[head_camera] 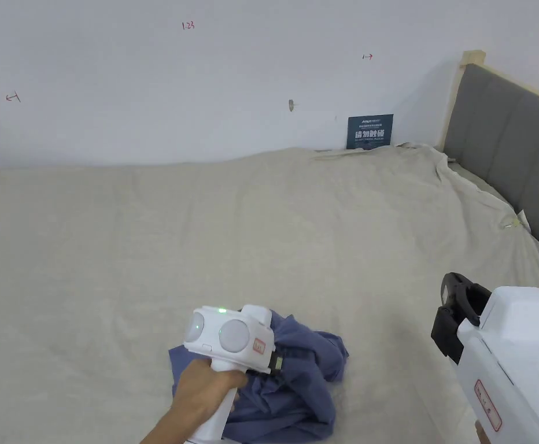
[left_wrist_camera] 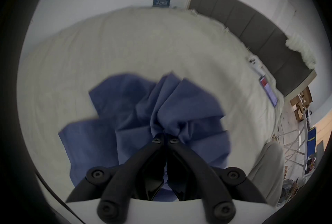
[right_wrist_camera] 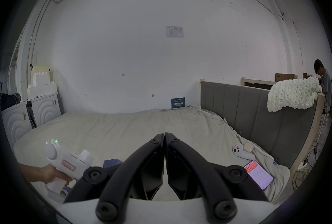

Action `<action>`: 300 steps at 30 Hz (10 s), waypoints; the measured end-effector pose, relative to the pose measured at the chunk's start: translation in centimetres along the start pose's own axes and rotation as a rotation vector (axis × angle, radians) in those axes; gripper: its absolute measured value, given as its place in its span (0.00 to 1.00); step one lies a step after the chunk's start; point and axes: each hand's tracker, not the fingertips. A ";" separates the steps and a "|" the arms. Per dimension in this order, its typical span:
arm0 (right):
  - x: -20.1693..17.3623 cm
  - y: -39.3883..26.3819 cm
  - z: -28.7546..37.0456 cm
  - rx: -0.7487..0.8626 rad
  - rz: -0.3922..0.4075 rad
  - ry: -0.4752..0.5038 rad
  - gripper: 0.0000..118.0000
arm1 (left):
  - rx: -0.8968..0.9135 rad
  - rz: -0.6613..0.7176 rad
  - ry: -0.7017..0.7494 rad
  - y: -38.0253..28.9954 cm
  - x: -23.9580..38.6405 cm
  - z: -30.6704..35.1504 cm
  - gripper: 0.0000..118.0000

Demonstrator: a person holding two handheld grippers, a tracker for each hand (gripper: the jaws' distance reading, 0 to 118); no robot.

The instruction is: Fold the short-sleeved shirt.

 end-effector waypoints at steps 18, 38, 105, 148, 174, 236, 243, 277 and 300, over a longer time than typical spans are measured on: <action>0.0 1.2 0.5 0.014 0.028 0.010 0.01 | 0.399 0.018 0.102 0.0 -1.8 11.9 0.97; -1.3 1.0 0.7 0.048 0.040 0.036 0.01 | 0.997 0.086 0.520 -11.9 -5.2 22.1 0.36; -3.0 -6.7 -13.0 -0.441 0.014 0.125 0.31 | 0.271 0.298 0.168 -16.1 -8.0 11.1 0.00; -2.2 -0.3 -14.0 -0.501 -0.159 0.355 0.06 | 0.471 0.337 0.149 -11.4 -11.5 18.1 0.00; 1.3 17.7 -22.6 -0.180 -0.079 0.135 0.06 | 0.694 0.238 0.456 9.9 -19.7 31.7 0.00; 3.5 -17.9 -3.8 -0.778 -0.139 0.023 0.06 | 0.183 0.398 0.475 -25.9 -19.2 14.9 0.00; 2.3 -17.8 -4.3 -0.833 -0.127 -0.002 0.07 | 0.132 0.454 0.475 -25.8 -19.4 13.7 0.03; 0.2 -0.8 -5.5 -0.226 0.030 0.011 0.01 | 0.594 0.195 0.328 -3.0 -13.4 17.4 0.00; 0.1 -5.4 -14.3 -0.371 0.022 -0.047 0.01 | 0.014 0.243 0.326 12.6 -28.3 -4.6 0.70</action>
